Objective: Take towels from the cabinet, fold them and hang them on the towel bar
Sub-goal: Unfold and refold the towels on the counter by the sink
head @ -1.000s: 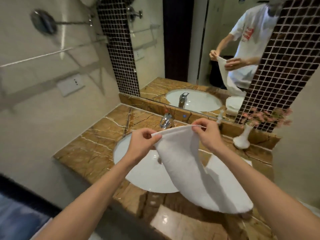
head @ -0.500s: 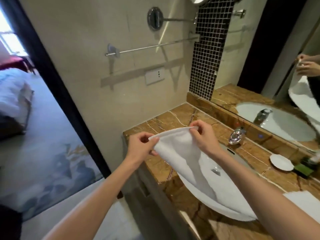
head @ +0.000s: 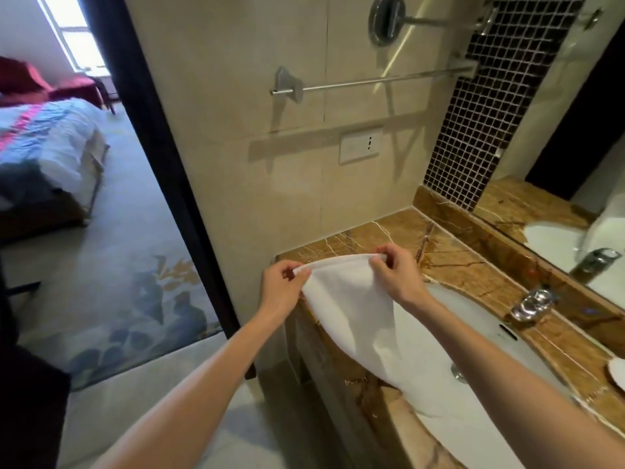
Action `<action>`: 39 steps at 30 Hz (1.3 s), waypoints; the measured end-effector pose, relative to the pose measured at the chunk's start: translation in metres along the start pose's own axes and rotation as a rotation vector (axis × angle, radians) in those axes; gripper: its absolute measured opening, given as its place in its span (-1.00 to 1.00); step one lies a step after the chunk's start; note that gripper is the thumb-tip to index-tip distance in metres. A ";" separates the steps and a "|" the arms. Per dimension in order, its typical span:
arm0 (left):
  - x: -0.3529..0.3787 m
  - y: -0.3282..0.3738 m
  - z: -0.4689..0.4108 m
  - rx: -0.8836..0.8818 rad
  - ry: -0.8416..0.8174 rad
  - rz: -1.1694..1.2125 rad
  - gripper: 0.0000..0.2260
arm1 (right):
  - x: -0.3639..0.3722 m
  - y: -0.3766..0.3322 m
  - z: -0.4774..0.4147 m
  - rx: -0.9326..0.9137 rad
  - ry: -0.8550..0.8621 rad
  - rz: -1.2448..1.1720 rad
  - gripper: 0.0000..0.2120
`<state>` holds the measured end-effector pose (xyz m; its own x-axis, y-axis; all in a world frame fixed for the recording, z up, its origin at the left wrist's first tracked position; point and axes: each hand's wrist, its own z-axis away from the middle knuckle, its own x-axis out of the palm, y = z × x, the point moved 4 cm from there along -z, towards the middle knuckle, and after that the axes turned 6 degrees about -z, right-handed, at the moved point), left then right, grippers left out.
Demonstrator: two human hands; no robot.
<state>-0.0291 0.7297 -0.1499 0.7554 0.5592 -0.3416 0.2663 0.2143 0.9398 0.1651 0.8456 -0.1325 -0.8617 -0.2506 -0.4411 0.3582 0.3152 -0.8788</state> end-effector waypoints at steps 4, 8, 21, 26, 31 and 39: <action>0.012 -0.017 -0.030 -0.052 0.012 0.006 -0.94 | 0.010 0.014 -0.028 0.043 -0.044 -0.004 -0.88; 0.022 -0.034 -0.066 -0.110 0.048 -0.028 -0.90 | 0.020 0.033 -0.064 0.112 -0.081 -0.061 -0.93; 0.058 -0.097 -0.147 -0.283 0.111 -0.120 -0.80 | 0.077 0.116 -0.142 0.300 -0.259 -0.039 -0.80; 0.070 -0.122 -0.169 -0.332 0.080 -0.100 -0.81 | 0.087 0.133 -0.159 0.344 -0.242 -0.006 -0.92; 0.088 -0.142 -0.185 -0.327 0.073 -0.124 -0.83 | 0.103 0.163 -0.176 0.381 -0.241 0.038 -0.91; 0.111 -0.174 -0.190 -0.114 0.068 -0.398 -0.86 | 0.141 0.207 -0.185 0.418 -0.271 0.061 -0.65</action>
<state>-0.1055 0.9061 -0.3536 0.5646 0.4652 -0.6818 0.4588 0.5098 0.7277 0.0517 1.0450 -0.3432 -0.7304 -0.4892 -0.4766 0.5662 -0.0433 -0.8232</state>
